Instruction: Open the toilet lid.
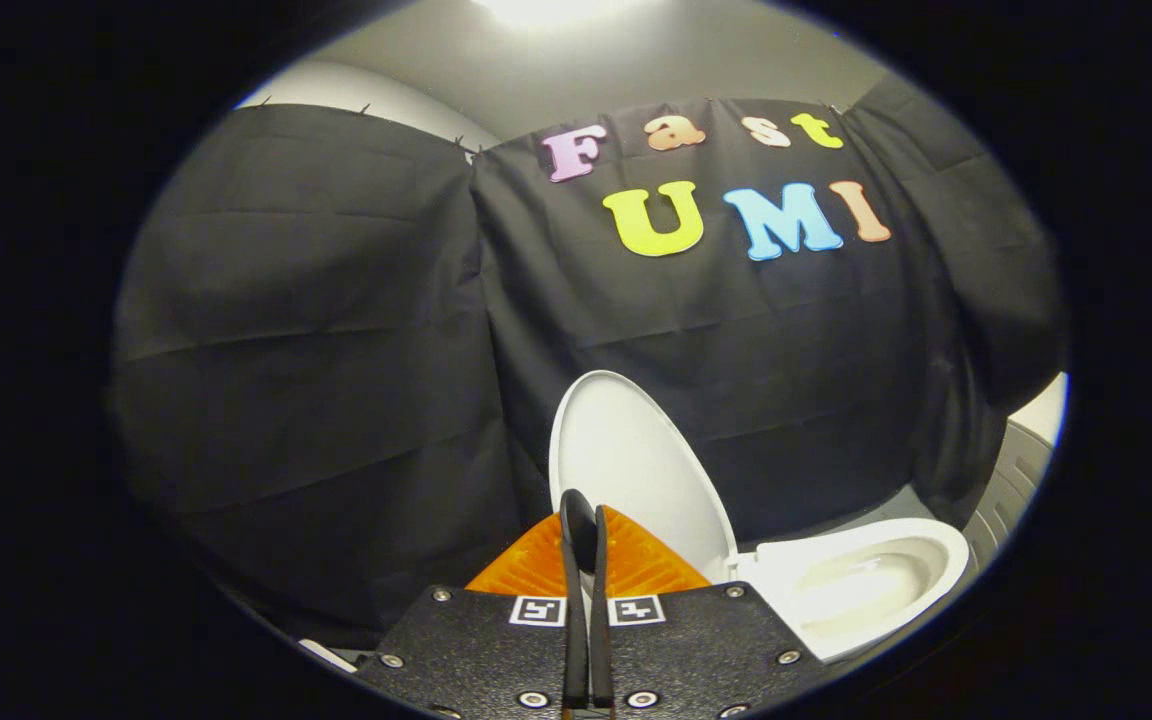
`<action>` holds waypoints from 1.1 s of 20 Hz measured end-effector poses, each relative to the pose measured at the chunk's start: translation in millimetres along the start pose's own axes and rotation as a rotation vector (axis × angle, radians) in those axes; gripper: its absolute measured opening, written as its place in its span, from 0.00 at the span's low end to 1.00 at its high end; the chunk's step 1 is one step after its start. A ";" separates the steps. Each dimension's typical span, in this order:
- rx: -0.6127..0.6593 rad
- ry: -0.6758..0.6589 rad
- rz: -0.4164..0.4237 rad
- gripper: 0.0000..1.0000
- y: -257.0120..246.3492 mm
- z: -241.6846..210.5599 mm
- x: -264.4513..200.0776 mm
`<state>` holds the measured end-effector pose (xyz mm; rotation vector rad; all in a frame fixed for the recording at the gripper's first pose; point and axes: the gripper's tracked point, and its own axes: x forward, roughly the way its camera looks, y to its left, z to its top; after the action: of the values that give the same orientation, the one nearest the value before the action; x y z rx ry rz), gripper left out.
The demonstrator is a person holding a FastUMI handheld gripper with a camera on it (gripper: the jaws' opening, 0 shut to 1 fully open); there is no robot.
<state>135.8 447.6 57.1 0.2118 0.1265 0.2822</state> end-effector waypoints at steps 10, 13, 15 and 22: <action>0.037 0.032 0.156 0.96 -15.3 -0.3 -36.4; 0.007 -0.013 0.134 0.96 -38.6 25.9 -57.7; -0.012 -0.048 0.100 0.96 -59.2 46.3 -73.8; -0.054 -0.150 -0.016 0.95 -151.9 107.9 -129.9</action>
<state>68.5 247.1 139.9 0.1778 -0.0279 0.2522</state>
